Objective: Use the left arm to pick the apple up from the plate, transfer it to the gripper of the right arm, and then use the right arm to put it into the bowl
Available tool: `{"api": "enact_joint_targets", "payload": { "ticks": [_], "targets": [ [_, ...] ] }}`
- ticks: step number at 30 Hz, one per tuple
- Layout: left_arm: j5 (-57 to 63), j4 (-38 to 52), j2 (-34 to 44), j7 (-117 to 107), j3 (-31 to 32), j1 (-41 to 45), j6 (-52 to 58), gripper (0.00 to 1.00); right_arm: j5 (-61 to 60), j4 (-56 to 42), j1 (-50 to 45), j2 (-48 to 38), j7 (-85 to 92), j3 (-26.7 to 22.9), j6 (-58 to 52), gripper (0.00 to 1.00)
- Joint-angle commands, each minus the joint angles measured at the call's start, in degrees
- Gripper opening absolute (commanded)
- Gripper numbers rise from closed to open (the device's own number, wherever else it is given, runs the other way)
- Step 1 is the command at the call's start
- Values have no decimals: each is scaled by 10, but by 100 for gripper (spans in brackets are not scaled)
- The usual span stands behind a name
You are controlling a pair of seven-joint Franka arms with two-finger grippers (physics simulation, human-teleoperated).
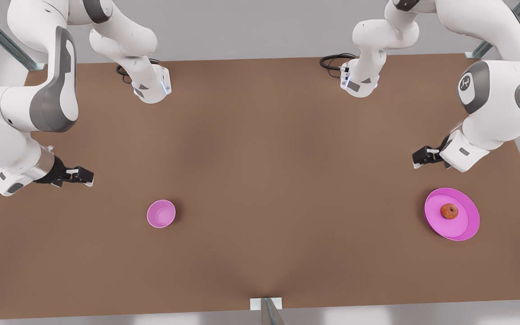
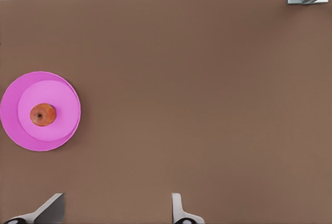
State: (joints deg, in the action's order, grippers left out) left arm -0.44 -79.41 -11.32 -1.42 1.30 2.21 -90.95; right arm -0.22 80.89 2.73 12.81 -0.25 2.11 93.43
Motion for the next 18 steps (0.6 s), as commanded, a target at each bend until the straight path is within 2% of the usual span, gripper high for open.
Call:
{"api": "enact_joint_targets", "payload": {
  "ticks": [1, 4, 8, 15, 18],
  "targets": [
    [4, 0, 0, -7, 0, 0, -20, 100, 0, 0, 0, -1, -2, 0, 9, 100],
    [5, 0, -33, -2, -3, -25, -34, 100, 0, 0, 0, -1, -2, 0, 10, 100],
    [3, -18, -120, 21, -3, -105, -163, 100, -1, 0, 1, -1, -2, 0, 10, 100],
    [-4, -151, -165, 170, -3, -183, -397, 100, -2, -1, 2, 0, -2, 0, 10, 100],
    [-13, -154, -190, 238, -3, -210, -433, 100, -1, 0, 2, 0, -2, 0, 10, 100]
  ]
}}
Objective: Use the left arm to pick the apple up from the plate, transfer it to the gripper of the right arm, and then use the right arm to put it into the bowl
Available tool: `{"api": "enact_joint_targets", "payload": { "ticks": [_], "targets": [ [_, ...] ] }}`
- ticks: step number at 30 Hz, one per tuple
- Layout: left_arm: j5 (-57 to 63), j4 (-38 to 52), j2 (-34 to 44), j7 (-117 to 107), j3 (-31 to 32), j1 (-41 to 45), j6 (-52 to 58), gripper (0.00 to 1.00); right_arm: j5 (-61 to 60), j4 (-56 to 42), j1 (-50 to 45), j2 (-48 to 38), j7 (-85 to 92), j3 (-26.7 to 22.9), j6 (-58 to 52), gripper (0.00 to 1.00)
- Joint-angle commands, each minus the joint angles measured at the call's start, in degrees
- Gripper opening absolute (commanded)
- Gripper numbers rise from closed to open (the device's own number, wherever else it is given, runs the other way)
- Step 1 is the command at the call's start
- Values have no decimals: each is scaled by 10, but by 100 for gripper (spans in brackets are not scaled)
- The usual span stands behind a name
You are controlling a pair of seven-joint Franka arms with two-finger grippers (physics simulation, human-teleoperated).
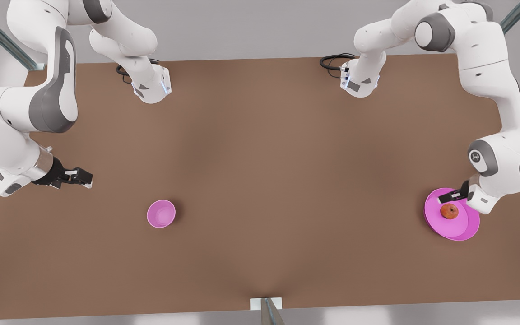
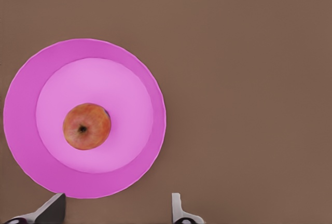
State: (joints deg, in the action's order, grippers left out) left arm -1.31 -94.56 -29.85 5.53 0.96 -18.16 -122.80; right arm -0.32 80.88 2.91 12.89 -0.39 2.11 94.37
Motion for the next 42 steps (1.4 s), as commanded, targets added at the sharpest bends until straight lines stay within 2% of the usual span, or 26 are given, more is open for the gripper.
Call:
{"api": "enact_joint_targets", "payload": {
  "ticks": [1, 15, 25, 26, 28, 29, 33, 38, 42],
  "targets": [
    [-5, -3, -9, 185, 0, -13, -121, 100, 0, 0, 0, -1, 0, 0, 0, 100],
    [-23, 2, -124, 257, 1, -50, -249, 100, -1, 0, 0, 1, 0, -1, 0, 100],
    [-23, 2, -146, 257, 2, -50, -250, 100, 0, 0, 1, 1, 0, -1, 0, 100],
    [-23, 2, -146, 257, 2, -50, -250, 99, 0, 0, 1, 1, 0, -1, 0, 100],
    [-23, 2, -146, 257, 3, -49, -250, 87, 0, 0, 1, 2, 0, -1, 0, 100],
    [-22, 2, -146, 257, 2, -49, -250, 85, -1, 0, 1, 2, 0, -1, 0, 100],
    [-22, 2, -147, 257, 2, -48, -250, 83, -1, 0, 2, 2, 5, -1, 0, 100],
    [-22, 2, -150, 257, 2, -48, -249, 73, -1, 0, 3, 3, 5, -1, 0, 100],
    [-22, 2, -151, 257, 3, -47, -249, 72, -1, 0, 3, 3, 6, -1, 0, 100]
  ]
}}
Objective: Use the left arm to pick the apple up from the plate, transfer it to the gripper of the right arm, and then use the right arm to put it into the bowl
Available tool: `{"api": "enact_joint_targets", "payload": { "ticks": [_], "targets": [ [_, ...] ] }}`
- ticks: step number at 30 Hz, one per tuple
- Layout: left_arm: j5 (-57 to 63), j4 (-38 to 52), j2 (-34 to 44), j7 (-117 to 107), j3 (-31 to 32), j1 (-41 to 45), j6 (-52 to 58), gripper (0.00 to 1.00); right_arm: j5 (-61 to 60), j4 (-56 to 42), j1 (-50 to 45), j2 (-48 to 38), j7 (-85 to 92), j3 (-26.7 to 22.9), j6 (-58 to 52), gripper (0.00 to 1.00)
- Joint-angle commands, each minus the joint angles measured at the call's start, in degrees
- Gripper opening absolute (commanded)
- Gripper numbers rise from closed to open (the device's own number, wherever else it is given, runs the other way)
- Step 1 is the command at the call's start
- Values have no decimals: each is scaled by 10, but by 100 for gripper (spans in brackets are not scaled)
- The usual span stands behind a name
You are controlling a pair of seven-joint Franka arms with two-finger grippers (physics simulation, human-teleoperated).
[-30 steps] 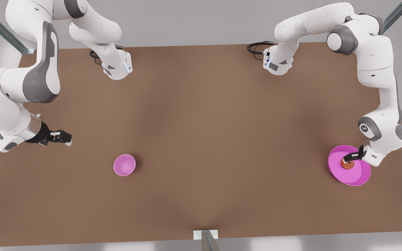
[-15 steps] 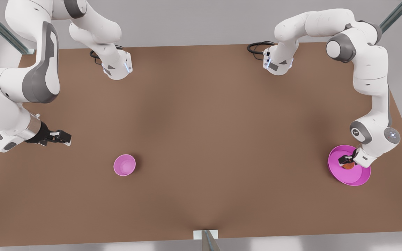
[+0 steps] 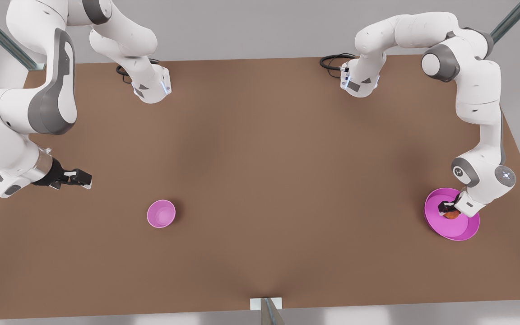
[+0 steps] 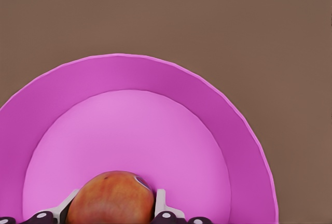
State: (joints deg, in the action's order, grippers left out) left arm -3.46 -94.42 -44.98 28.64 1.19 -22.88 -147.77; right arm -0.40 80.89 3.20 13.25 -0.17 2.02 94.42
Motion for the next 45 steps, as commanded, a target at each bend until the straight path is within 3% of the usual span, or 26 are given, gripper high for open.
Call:
{"api": "enact_joint_targets", "payload": {
  "ticks": [1, 10, 12, 14, 19, 21, 25, 28, 29, 32, 35, 39, 44, 45],
  "targets": [
    [-1, 0, -2, 26, 0, 0, 0, 72, 0, 0, 0, -1, 5, 0, 0, 100],
    [4, 11, 24, 34, 1, 8, 5, 66, 0, 0, -1, -1, 5, 0, 0, 100],
    [3, 12, 82, 33, 5, 57, 49, 66, 0, 0, -1, -1, 5, 0, 0, 100],
    [1, 40, 146, 12, 42, 104, 172, 66, 0, 0, 0, 0, 5, 0, 0, 100],
    [3, 169, 149, -147, 51, 319, 386, 66, 0, 0, -6, 0, 3, 1, -2, 100],
    [-50, 176, 133, -233, 59, 374, 356, 66, -63, 1, -3, 0, 0, 8, -8, 100],
    [-243, 176, 73, -55, 171, 375, 163, 66, -402, 1, 44, 58, 6, 4, -11, 100],
    [-267, 195, -10, 121, 289, 374, -40, 65, -624, -42, 43, 184, 158, 7, 40, 100],
    [-320, 224, -39, 209, 326, 368, -49, 65, -656, -44, 39, 208, 206, 10, 42, 100],
    [-614, 239, -62, 581, 356, 360, -41, 65, -671, -86, -6, 247, 204, 43, 111, 100],
    [-770, 238, -72, 766, 356, 339, 69, 65, -670, -58, -45, 246, 199, 43, 124, 100],
    [-806, 250, -105, 903, 371, 338, 108, 65, -671, -16, -45, 246, 207, 92, 191, 100],
    [-837, 249, -128, 1029, 375, 342, 115, 65, -713, 33, -47, 251, 317, 96, 202, 100],
    [-837, 249, -135, 1047, 375, 342, 116, 65, -712, 59, -39, 239, 318, 128, 239, 100]
  ]
}}
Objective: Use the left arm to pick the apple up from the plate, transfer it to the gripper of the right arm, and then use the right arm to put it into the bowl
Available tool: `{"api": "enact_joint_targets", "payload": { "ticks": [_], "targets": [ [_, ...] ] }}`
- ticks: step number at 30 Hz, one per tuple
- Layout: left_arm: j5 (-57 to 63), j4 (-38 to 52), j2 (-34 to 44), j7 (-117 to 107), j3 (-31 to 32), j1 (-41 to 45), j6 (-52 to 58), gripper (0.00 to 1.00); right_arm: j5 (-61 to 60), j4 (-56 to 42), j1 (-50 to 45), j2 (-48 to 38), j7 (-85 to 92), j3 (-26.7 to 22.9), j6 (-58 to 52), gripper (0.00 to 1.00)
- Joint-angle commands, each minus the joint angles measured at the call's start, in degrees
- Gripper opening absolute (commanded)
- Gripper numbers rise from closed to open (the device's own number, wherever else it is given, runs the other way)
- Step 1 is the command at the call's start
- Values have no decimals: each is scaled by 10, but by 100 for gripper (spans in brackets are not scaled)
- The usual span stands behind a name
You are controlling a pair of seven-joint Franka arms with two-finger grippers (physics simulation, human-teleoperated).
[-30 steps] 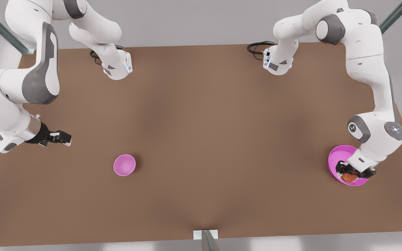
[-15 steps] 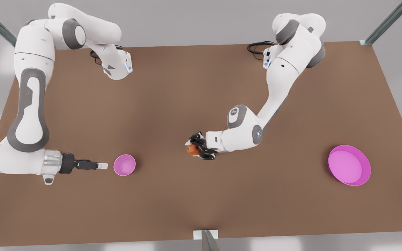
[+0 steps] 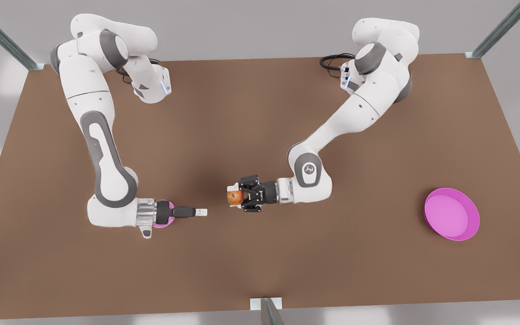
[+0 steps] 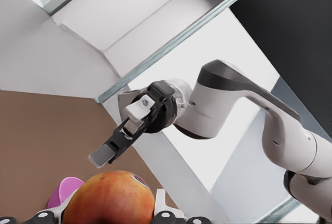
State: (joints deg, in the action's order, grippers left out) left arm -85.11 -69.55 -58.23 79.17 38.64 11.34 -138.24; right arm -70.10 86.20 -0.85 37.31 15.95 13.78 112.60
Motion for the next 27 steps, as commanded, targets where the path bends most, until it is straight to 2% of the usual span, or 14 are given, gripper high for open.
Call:
{"api": "enact_joint_targets", "payload": {
  "ticks": [1, 4, 10, 13, 27],
  "targets": [
    [-21, 0, -5, 543, 0, 0, 21, 65, -16, 40, 2, -22, 156, 22, 83, 100],
    [-21, 0, -5, 543, 0, 0, 21, 65, -35, 117, 20, -65, 177, 32, 89, 100],
    [-20, 0, -4, 543, -1, 0, 21, 65, -78, 106, -2, -43, 225, 33, 135, 100],
    [-20, -1, -4, 543, -1, 0, 21, 65, -145, 104, -4, -54, 235, 49, 149, 100],
    [-19, -3, -5, 543, -1, -1, 24, 66, -158, 106, -36, -49, 255, 78, 207, 100]
  ]
}}
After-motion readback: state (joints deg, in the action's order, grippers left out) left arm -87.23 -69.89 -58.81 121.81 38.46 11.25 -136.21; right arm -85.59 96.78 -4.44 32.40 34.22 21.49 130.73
